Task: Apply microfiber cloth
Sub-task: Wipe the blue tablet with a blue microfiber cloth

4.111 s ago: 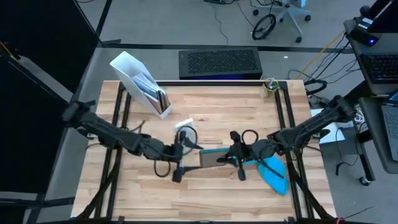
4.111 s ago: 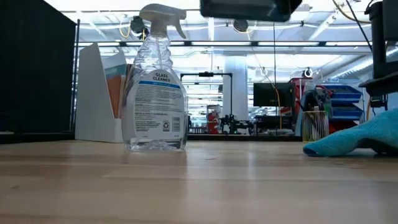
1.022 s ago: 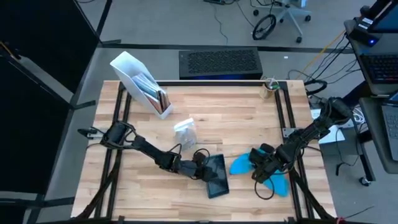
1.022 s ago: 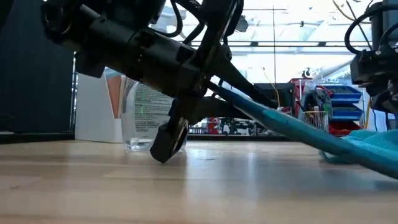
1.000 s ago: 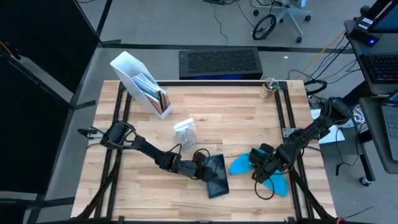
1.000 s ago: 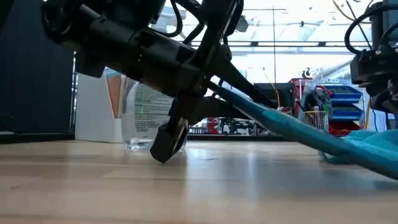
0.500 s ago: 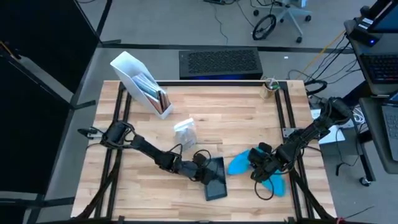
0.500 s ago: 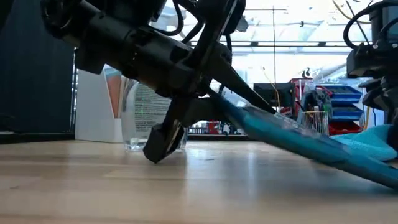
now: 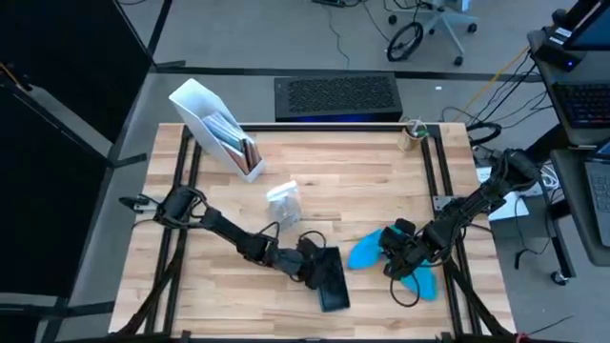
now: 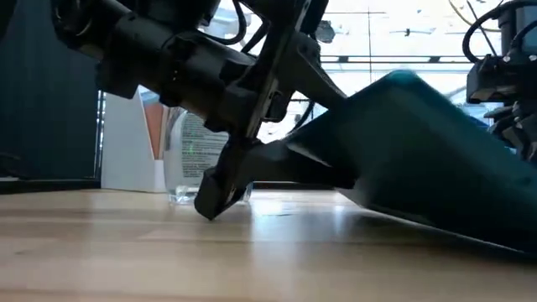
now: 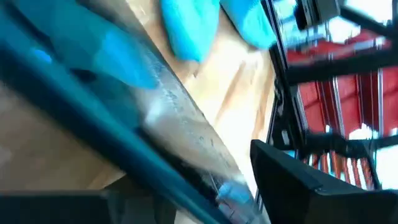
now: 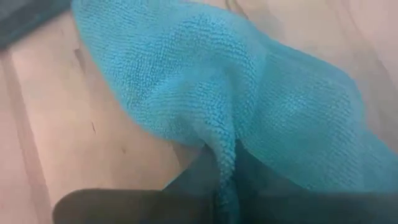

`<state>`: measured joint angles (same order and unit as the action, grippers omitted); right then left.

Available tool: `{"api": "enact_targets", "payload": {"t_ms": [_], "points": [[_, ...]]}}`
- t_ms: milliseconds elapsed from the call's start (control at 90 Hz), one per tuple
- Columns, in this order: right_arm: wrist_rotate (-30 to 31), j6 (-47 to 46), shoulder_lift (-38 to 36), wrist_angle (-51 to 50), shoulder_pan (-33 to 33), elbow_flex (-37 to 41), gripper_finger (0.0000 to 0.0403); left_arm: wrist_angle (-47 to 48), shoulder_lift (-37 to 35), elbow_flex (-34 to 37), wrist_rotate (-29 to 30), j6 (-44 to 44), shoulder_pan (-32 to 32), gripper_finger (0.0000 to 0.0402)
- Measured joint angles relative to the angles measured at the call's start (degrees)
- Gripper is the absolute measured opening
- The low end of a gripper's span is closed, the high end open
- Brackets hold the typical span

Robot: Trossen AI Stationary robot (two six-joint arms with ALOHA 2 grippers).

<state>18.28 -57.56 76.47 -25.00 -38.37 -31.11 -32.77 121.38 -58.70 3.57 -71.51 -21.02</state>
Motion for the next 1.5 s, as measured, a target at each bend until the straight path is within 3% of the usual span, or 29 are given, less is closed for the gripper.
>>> {"api": "enact_targets", "payload": {"t_ms": [156, 456, 600, 789, 989, 1189, 1500], "points": [[0.0, 0.0, 0.0, -0.5, 0.0, 0.0, 0.0000, 4.0, -2.2, 0.2, -3.8, 5.5, 0.1, 0.0175], [-0.1, 0.2, 0.0, -0.5, 0.0, 0.0, 0.0000, 25.6, -9.8, 0.4, -3.8, 18.6, -0.4, 0.0175], [-0.3, 1.3, 0.0, -0.4, 0.0, -0.6, 0.0000, 25.8, -12.8, 0.5, -3.5, 25.5, -1.1, 0.0175], [2.4, 6.9, 0.0, 0.6, 0.0, -6.6, 0.0000, 16.6, -13.3, 0.4, -1.8, 35.3, -4.3, 0.0175], [11.1, 17.7, 1.2, 15.5, 0.6, -8.8, 0.0000, 5.6, -8.5, 0.3, -1.7, 40.8, -8.0, 0.0175], [10.6, 28.5, 7.2, 32.3, 2.3, -8.8, 0.0000, 3.7, -2.5, -3.3, 0.1, 40.5, -8.8, 0.0175], [7.6, 32.6, 19.9, 54.7, 5.8, -8.8, 0.0000, 3.3, 4.9, -8.5, 1.1, 40.4, -8.8, 0.0175]]}}
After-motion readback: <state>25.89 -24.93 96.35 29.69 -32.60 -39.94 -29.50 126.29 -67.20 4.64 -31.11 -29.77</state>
